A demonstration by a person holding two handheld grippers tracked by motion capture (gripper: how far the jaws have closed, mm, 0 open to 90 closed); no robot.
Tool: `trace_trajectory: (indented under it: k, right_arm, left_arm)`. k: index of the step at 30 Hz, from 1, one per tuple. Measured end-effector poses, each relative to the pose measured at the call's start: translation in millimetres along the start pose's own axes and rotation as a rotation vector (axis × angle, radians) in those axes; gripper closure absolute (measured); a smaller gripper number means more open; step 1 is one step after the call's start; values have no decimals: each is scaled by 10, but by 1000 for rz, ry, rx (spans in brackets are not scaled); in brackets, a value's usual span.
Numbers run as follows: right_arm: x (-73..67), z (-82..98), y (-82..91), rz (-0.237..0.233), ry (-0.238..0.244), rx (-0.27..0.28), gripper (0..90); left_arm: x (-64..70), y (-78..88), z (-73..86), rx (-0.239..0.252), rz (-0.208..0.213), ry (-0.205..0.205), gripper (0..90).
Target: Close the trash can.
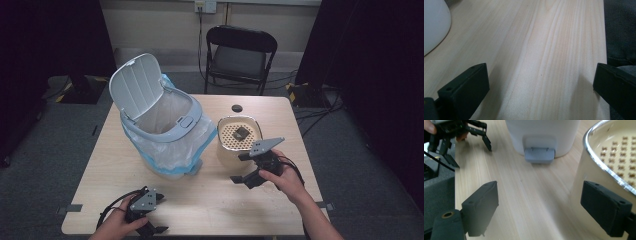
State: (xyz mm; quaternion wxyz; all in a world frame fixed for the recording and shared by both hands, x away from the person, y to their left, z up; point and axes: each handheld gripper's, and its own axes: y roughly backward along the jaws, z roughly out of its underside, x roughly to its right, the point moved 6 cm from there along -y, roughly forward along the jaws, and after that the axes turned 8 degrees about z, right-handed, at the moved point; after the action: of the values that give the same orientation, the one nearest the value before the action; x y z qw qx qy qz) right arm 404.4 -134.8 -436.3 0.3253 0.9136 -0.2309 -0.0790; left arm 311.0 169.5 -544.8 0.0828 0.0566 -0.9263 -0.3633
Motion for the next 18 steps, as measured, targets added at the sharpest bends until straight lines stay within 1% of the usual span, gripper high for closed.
trace_trajectory:
  k: [2, 3, 5, 7, 10, 11, 16, 18]
  right_arm:
    - [-17, 67, -18, -1, -3, -4, 144]
    - [-17, 67, -18, -1, -3, -4, 144]
    - [-37, 176, -49, -10, -12, -17, 144]
    - [-40, 203, -57, -12, -11, -21, 144]
    - [-55, 332, -90, -9, -21, -27, 144]
    - [-62, 355, -98, -12, -26, -26, 144]
    - [-82, 458, -139, -1, -17, -35, 144]
    - [-89, 474, -152, -3, -15, -35, 143]
  left_arm:
    - [0, 0, 0, 0, 0, 0, 0]
    - [0, 0, 0, 0, 0, 0, 0]
    - [0, 0, 0, 0, 0, 0, 0]
    - [0, 0, 0, 0, 0, 0, 0]
    - [0, 0, 0, 1, 0, 0, 0]
    - [0, 0, 0, 0, 0, 0, 0]
    - [-1, 0, 0, 0, 0, -1, 0]
    - [0, 0, 0, 0, 0, 0, 0]
